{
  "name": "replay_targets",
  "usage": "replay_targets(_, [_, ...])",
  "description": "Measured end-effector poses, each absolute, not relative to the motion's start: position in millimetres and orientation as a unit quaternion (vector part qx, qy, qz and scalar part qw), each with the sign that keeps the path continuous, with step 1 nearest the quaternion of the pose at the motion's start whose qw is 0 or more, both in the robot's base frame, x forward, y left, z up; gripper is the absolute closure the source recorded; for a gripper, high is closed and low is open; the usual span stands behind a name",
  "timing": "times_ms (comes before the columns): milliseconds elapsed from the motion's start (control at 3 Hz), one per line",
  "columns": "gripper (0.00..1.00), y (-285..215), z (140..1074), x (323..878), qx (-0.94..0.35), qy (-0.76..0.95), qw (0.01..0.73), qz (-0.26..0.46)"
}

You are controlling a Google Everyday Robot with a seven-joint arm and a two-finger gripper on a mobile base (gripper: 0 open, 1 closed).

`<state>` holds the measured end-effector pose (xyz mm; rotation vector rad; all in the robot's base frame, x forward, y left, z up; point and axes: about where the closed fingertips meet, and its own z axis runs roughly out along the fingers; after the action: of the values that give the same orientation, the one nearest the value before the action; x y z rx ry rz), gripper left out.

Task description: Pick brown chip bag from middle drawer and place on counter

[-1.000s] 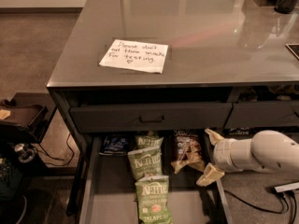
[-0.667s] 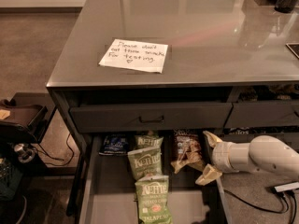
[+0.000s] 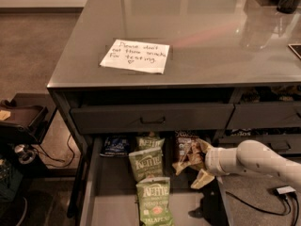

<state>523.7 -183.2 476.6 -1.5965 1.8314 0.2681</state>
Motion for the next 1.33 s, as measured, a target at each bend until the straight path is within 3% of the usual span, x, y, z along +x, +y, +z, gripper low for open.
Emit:
replay_targets(333, [0.00,-179.5,475.0,524.3,-0.617,0.702,0.340,0.105])
replay_targets(1333, [0.00,-200.1,441.5,547.5,-0.677,0.642,0.359,-0.013])
